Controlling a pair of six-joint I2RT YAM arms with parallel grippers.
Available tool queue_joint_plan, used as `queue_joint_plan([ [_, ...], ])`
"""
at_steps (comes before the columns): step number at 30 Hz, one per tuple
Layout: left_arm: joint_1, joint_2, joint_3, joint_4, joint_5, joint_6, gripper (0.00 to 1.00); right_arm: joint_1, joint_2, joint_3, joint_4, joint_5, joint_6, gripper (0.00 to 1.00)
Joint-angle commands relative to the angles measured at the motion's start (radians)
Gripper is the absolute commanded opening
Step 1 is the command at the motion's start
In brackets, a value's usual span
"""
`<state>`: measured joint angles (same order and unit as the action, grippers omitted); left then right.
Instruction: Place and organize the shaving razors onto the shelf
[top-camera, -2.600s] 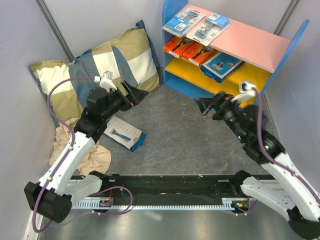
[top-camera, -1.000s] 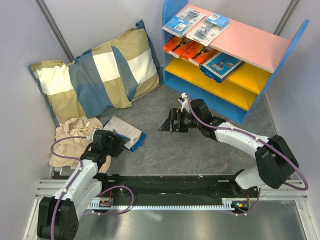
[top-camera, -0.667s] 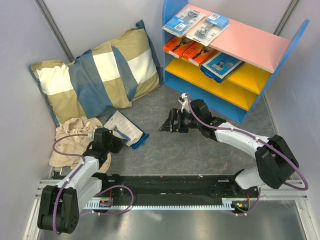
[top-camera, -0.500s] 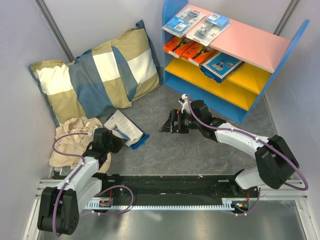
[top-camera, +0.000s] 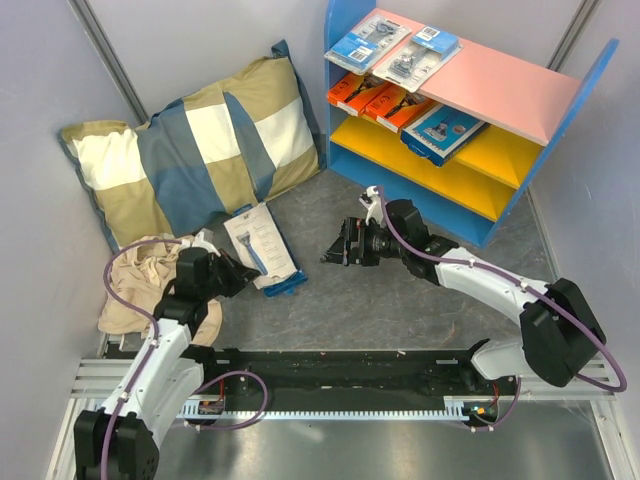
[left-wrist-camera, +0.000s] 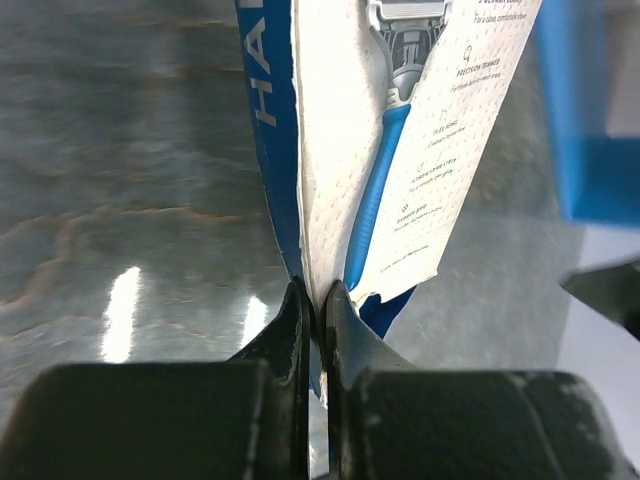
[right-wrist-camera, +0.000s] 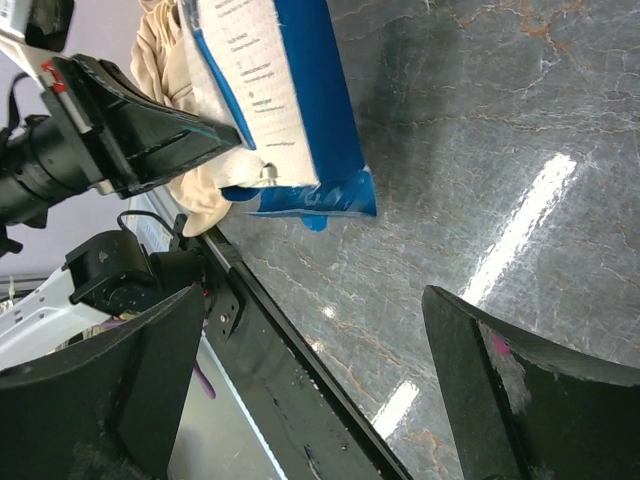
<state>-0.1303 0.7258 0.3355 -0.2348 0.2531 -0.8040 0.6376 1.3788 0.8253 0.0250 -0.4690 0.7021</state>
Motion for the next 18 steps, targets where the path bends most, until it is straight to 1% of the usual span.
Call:
queue_joint_plan([
  [1,0.0,0.009,0.111,0.046,0.198,0.13,0.02,0.005,-0.047,0.026,-0.005,0.003,-0.023,0.98],
  [6,-0.017,0.07,0.16,0.118,0.363,0.161,0.02,0.007,-0.081,0.017,-0.01,0.004,-0.026,0.98],
  [8,-0.044,0.084,0.187,0.138,0.385,0.172,0.02,0.004,-0.09,0.015,-0.011,0.006,-0.024,0.98],
  [12,-0.136,0.136,0.247,0.141,0.376,0.201,0.02,0.005,-0.112,0.008,-0.011,0.009,-0.021,0.98],
  [13,-0.187,0.144,0.27,0.146,0.367,0.206,0.02,0.004,-0.115,0.009,-0.011,0.009,-0.018,0.98],
  [15,-0.239,0.164,0.295,0.147,0.33,0.223,0.02,0.004,-0.118,0.011,-0.014,0.006,-0.018,0.98],
  [16,-0.286,0.185,0.318,0.149,0.318,0.227,0.02,0.004,-0.121,0.011,-0.016,0.004,-0.018,0.98],
  [18,-0.325,0.214,0.338,0.152,0.299,0.233,0.02,0.004,-0.132,0.009,-0.017,0.003,-0.016,0.98],
])
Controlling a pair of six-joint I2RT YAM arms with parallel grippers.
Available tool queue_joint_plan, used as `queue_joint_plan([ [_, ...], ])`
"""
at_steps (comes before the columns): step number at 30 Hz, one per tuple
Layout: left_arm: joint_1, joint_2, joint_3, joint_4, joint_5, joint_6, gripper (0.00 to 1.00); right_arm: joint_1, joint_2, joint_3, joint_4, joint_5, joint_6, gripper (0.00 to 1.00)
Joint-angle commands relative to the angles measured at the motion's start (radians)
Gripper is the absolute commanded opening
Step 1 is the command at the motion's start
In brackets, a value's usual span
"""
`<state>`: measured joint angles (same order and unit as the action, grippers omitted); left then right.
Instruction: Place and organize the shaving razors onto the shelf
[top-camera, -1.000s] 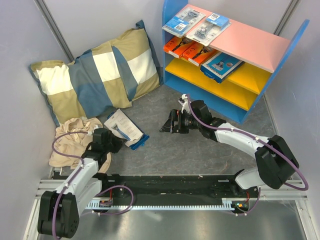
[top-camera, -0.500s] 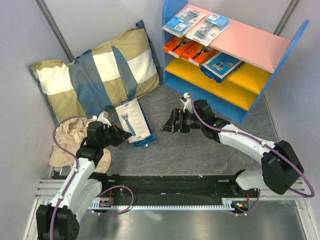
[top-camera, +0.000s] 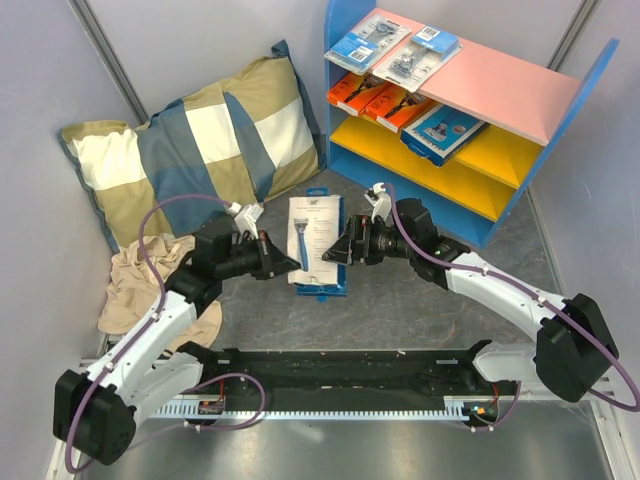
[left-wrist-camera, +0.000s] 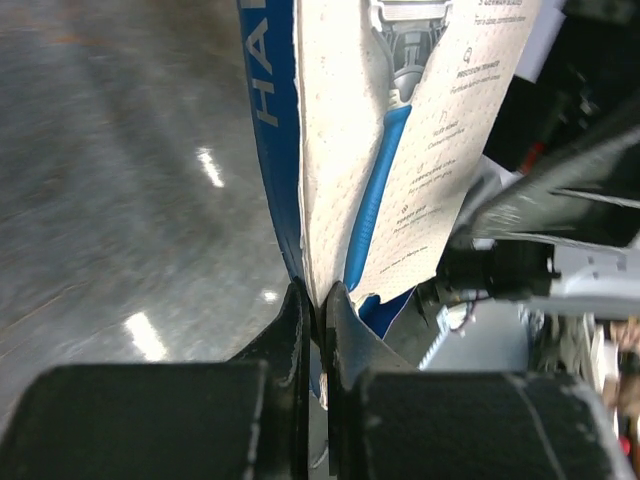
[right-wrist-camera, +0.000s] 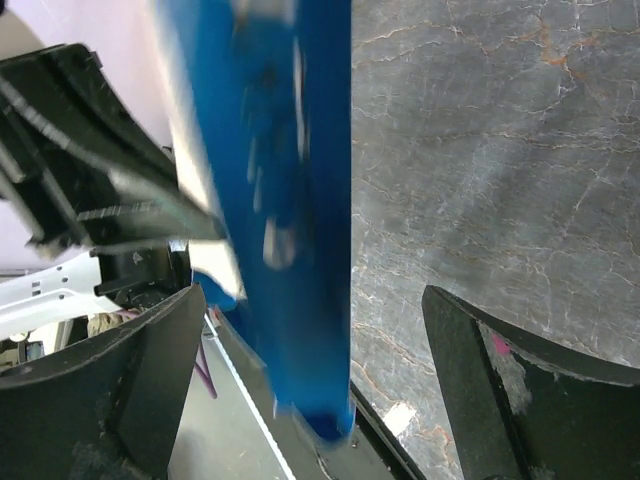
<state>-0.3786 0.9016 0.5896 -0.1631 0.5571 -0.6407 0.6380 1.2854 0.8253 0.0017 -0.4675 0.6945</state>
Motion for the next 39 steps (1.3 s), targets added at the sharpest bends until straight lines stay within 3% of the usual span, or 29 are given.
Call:
queue_joint_plan([
  [1,-0.101,0.071,0.098,0.091,-0.008,0.072,0.02,0.005,-0.041,0.009,0.006,0.003,-0.009,0.98],
  [5,-0.143,0.126,0.124,0.109,-0.013,0.073,0.02,0.005,-0.07,0.009,0.0,0.007,-0.01,0.93],
  [6,-0.147,0.134,0.128,0.114,-0.014,0.073,0.02,0.003,-0.074,0.009,-0.024,0.007,-0.015,0.81],
  [8,-0.154,0.138,0.136,0.117,-0.026,0.072,0.04,0.005,-0.087,0.008,-0.032,0.01,-0.016,0.69],
  [9,-0.154,0.137,0.139,0.116,-0.032,0.072,0.09,0.003,-0.092,0.006,-0.034,0.012,-0.015,0.59],
  [11,-0.154,0.125,0.139,0.112,-0.051,0.081,0.18,0.003,-0.101,0.006,-0.034,0.023,-0.013,0.54],
  [12,-0.154,0.122,0.144,0.106,-0.059,0.084,0.32,0.005,-0.103,0.006,-0.032,0.024,-0.01,0.5],
  [14,-0.154,0.109,0.148,0.083,-0.081,0.099,0.46,0.005,-0.106,0.015,-0.034,0.026,-0.01,0.48],
  [15,-0.154,0.097,0.156,0.076,-0.086,0.105,0.59,0.005,-0.104,0.02,-0.035,0.029,-0.012,0.47],
  [18,-0.152,0.074,0.182,0.031,-0.12,0.136,0.71,0.003,-0.11,0.029,-0.035,0.035,-0.013,0.45],
  [25,-0.151,0.063,0.288,-0.088,-0.206,0.177,0.77,0.003,-0.159,0.047,-0.042,0.11,-0.013,0.41],
  [31,-0.149,0.072,0.364,-0.093,-0.178,0.165,0.81,-0.004,-0.302,0.104,-0.106,0.26,-0.018,0.33],
  [36,-0.149,0.092,0.4,-0.007,-0.105,0.101,0.81,-0.006,-0.519,0.114,-0.178,0.557,0.01,0.28],
  [37,-0.149,0.091,0.394,0.025,-0.094,0.055,0.81,-0.006,-0.613,0.109,-0.186,0.692,0.032,0.28],
  [39,-0.151,0.102,0.36,0.158,-0.037,-0.002,0.81,-0.006,-0.704,0.081,-0.19,0.812,0.056,0.27],
])
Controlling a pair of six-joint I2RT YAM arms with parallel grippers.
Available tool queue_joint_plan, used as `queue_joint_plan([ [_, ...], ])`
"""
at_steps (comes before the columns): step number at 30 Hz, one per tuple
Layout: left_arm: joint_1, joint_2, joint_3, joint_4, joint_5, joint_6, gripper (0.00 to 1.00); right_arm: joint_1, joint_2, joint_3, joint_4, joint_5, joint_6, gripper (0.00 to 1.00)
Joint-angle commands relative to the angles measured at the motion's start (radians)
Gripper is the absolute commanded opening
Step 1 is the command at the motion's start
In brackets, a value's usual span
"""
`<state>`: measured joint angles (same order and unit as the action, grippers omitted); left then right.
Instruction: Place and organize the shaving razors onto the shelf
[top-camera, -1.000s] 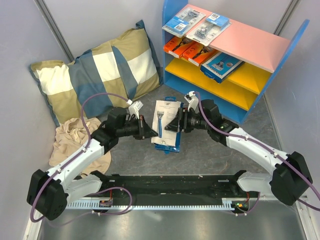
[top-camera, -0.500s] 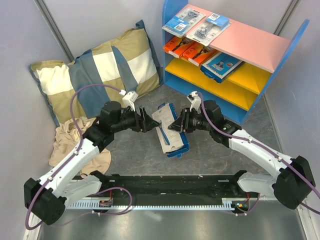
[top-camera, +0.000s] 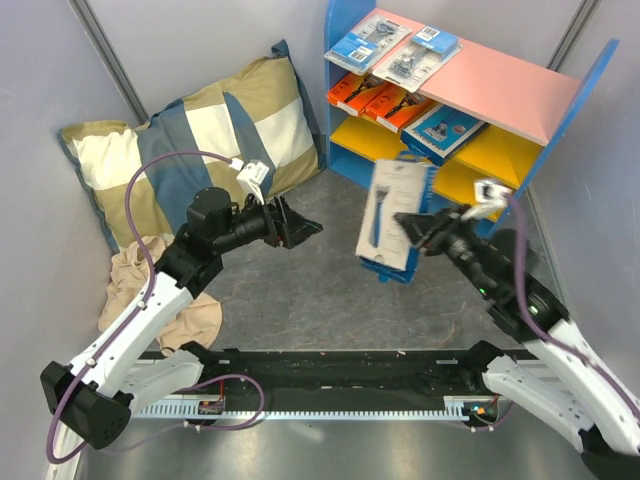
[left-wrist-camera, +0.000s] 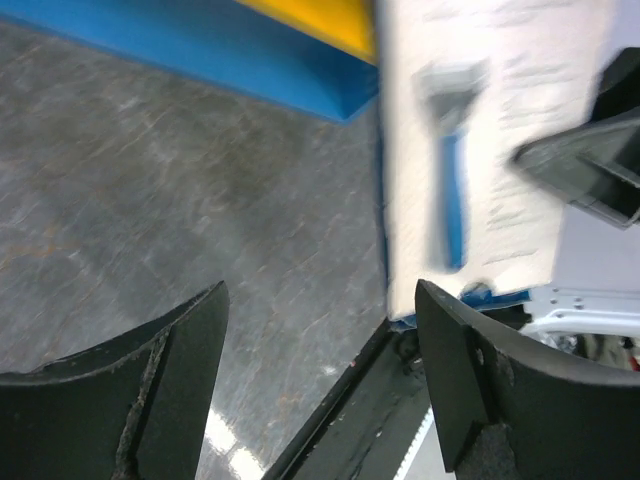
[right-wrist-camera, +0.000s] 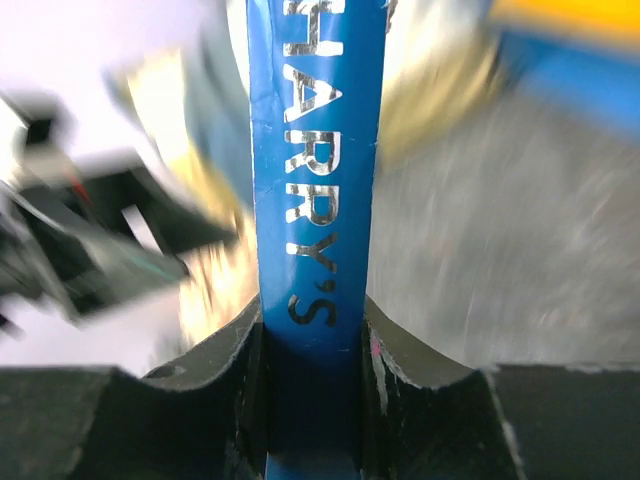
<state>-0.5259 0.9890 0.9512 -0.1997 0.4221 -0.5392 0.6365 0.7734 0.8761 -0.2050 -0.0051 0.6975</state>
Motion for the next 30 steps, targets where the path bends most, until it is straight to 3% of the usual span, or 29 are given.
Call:
queue_joint_plan([
  [1,-0.006,0.022,-0.009,0.26,0.134,-0.163,0.81,-0.004,-0.28,0.011,0.019,0.444,0.069,0.26],
  [7,-0.149,0.184,0.04,0.506,0.162,-0.275,0.81,-0.004,-0.506,-0.037,0.047,0.634,0.079,0.25],
  [13,-0.308,0.419,0.179,0.73,0.184,-0.386,0.82,-0.004,-0.554,-0.025,0.039,0.688,0.065,0.27],
  [14,-0.327,0.444,0.223,0.747,0.182,-0.393,0.95,-0.004,-0.557,-0.023,0.038,0.689,0.065,0.27],
  [16,-0.371,0.514,0.262,0.819,0.182,-0.426,0.99,-0.004,-0.56,-0.019,0.032,0.691,0.068,0.27],
  [30,-0.457,0.784,0.521,0.911,0.213,-0.545,1.0,-0.006,-0.576,0.009,0.012,0.691,0.069,0.3],
])
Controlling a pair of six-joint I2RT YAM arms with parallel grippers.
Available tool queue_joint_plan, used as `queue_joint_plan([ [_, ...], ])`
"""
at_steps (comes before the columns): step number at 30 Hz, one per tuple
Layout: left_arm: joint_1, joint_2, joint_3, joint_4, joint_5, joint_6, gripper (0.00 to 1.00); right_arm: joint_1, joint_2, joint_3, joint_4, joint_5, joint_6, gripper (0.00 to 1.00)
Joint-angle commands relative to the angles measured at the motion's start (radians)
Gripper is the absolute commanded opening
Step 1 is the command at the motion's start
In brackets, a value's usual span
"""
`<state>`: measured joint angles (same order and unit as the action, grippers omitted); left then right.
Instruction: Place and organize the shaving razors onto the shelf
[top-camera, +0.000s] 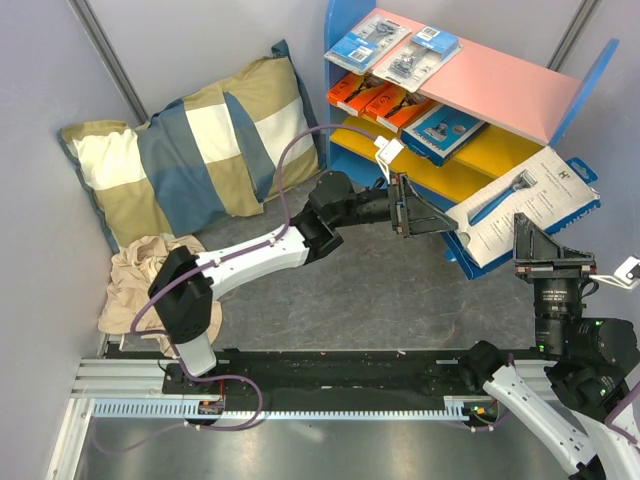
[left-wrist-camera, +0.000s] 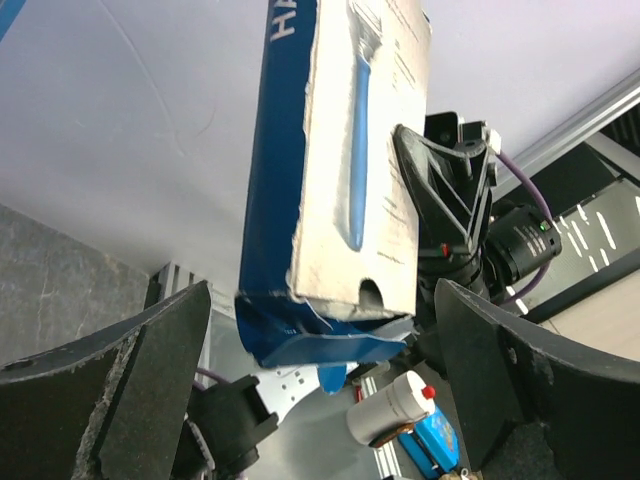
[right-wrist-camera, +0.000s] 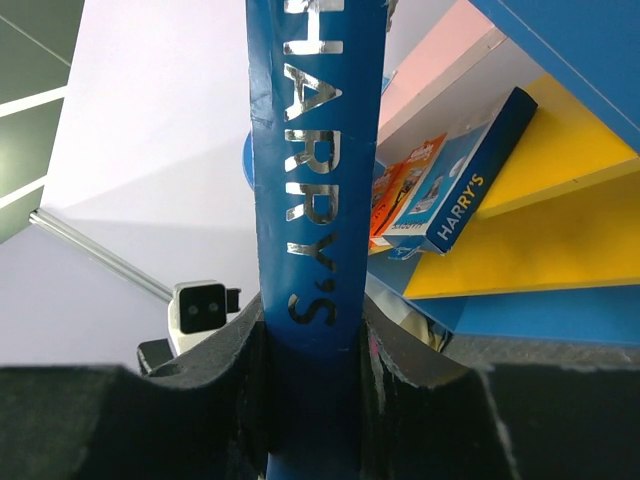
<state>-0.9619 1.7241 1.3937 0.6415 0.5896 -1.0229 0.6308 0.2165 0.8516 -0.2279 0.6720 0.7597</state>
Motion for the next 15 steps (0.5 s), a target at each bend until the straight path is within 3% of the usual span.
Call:
queue_joint_plan([
  [1,-0.027,0.058,0.096,0.072,0.05,-0.065,1.0,0.001,-0.02,0.035,0.033,0.015,0.003,0.3],
  [6,-0.041,0.109,0.14,0.075,0.067,-0.082,0.98,0.003,-0.016,0.046,0.029,0.009,-0.007,0.31],
  [9,-0.051,0.126,0.166,0.083,0.085,-0.092,0.88,0.001,-0.02,0.046,0.024,0.011,-0.003,0.31],
  [15,-0.06,0.144,0.179,0.119,0.108,-0.121,0.48,0.001,-0.022,0.04,0.024,0.024,0.003,0.33],
])
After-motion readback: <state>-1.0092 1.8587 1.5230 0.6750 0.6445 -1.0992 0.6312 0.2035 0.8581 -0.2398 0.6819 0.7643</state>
